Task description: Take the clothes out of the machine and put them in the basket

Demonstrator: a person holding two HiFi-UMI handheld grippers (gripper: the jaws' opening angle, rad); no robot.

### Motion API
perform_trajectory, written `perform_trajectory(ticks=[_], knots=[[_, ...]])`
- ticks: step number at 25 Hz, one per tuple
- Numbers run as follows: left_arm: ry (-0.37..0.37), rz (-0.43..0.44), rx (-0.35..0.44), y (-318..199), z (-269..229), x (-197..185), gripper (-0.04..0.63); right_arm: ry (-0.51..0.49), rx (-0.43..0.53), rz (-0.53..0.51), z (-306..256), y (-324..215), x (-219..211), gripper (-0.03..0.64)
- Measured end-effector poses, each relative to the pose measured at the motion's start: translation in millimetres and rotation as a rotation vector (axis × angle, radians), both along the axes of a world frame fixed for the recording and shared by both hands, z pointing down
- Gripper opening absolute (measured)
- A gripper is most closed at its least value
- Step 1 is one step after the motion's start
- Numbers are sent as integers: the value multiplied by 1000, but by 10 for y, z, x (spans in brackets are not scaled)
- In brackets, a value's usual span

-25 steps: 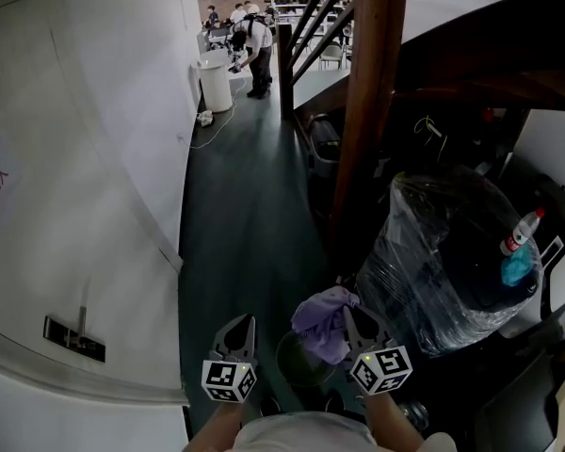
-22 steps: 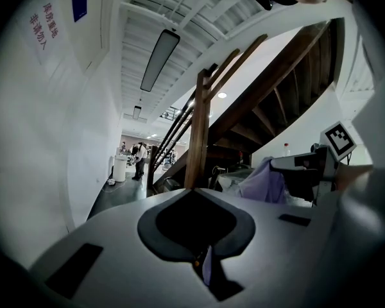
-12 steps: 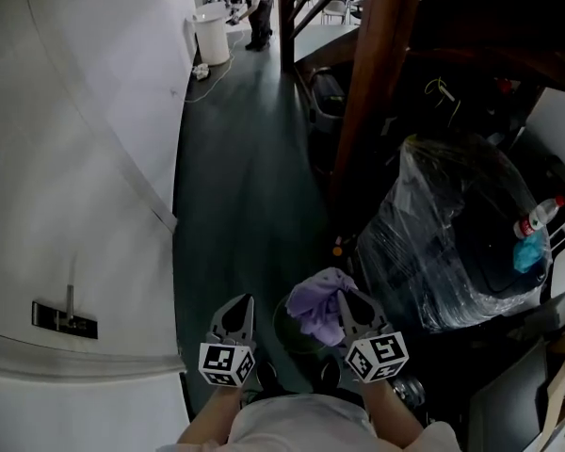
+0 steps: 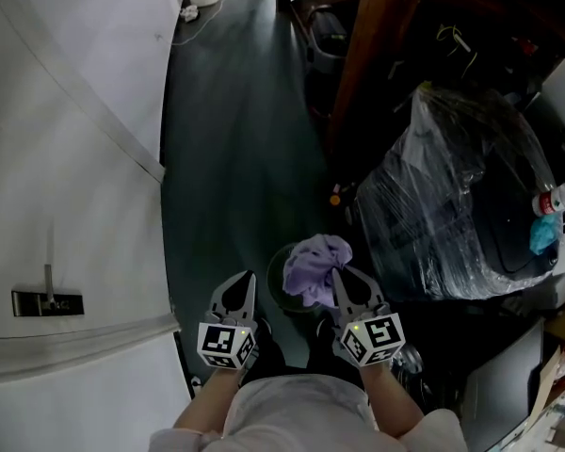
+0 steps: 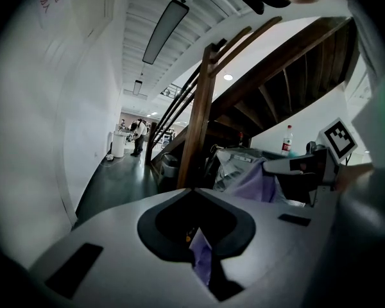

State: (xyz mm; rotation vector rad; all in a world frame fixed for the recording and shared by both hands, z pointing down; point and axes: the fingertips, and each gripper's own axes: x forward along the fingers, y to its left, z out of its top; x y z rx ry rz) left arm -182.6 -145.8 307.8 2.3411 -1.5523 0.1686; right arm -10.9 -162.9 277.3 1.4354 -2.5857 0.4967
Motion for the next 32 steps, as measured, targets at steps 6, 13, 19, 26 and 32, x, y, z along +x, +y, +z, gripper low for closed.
perform_trajectory(ticks=[6, 13, 19, 26, 32], knots=[[-15, 40, -59, 5, 337, 60, 20, 37, -47, -14, 342, -18, -3, 21], [-36, 71, -117, -4, 753, 141, 20, 55, -108, -23, 814, -52, 21, 21], [-46, 85, -161, 17, 1119, 178, 20, 60, -169, -20, 1241, -47, 13, 21], [-42, 90, -234, 83, 1611, 271, 20, 79, -231, -34, 1712, 1, 37, 21], [-62, 92, -270, 33, 2024, 328, 20, 82, -275, -37, 2153, -27, 76, 21]])
